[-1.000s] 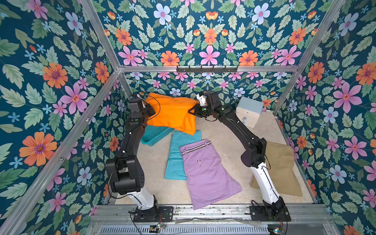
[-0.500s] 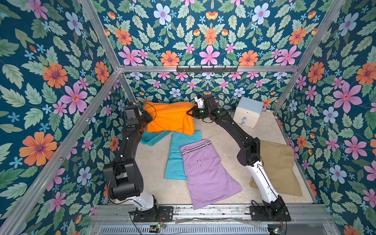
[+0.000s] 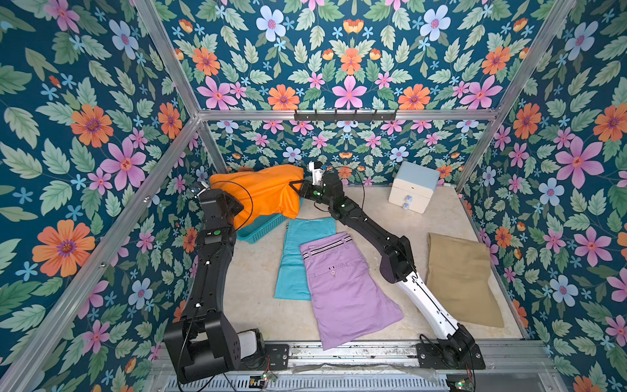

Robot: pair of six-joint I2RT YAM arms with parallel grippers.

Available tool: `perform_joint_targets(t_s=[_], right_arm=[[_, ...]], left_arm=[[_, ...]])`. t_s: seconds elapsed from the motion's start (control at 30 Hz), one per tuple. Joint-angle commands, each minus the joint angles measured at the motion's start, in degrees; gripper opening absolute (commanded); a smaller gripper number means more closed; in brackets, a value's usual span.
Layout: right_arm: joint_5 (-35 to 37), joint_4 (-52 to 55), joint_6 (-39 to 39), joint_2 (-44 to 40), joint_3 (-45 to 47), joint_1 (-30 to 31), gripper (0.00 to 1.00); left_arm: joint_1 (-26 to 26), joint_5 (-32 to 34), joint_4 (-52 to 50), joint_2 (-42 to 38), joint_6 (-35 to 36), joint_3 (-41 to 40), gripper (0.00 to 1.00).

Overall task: Put the folded long pants in the basket
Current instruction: Move the basket to the center of the board.

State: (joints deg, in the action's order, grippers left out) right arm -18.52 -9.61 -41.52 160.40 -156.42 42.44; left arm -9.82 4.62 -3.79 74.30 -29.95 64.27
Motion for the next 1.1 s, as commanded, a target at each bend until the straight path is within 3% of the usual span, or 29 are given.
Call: perform_joint_targets(t_s=[0.0, 0.2, 0.37, 0.47, 0.63, 0.9, 0.97, 1.07], right_arm=[[12.6, -8.8, -1.6, 0.3, 1.6, 0.5, 0.0], [16.9, -10.9, -5.2, 7.0, -2.4, 0.5, 0.0], [16.1, -6.0, -5.5, 7.3, -0.6, 0.5, 0.0], [15.1, 3.2, -4.8, 5.2, -0.1, 0.4, 0.0], [13.0, 10.2, -6.8, -3.8, 12.5, 0.5, 0.0], [17.8, 27.9, -3.3, -12.0, 19.5, -0.4, 0.0], [20.1, 30.4, -4.4, -14.7, 23.8, -1.1, 0.0], [20.7, 27.4, -9.0, -21.8, 37.4, -4.0, 0.0]], left_arm=[[-0.2, 4.9, 0.4, 1.5, 1.4, 1.3, 0.0], [-0.3, 6.5, -0.2, 5.7, 2.9, 2.3, 0.0], [-0.3, 3.0, -2.6, 12.3, 4.1, 6.0, 0.0], [-0.3, -1.0, -6.0, 18.6, 4.9, 11.0, 0.0], [-0.5, -7.3, -13.3, 29.9, 5.7, 19.9, 0.0], [0.5, -15.7, -12.9, 40.9, 3.7, 27.7, 0.0], [2.0, -17.4, -13.2, 43.3, 3.7, 30.0, 0.0], [5.3, -20.1, -13.1, 45.8, 4.1, 33.1, 0.0]])
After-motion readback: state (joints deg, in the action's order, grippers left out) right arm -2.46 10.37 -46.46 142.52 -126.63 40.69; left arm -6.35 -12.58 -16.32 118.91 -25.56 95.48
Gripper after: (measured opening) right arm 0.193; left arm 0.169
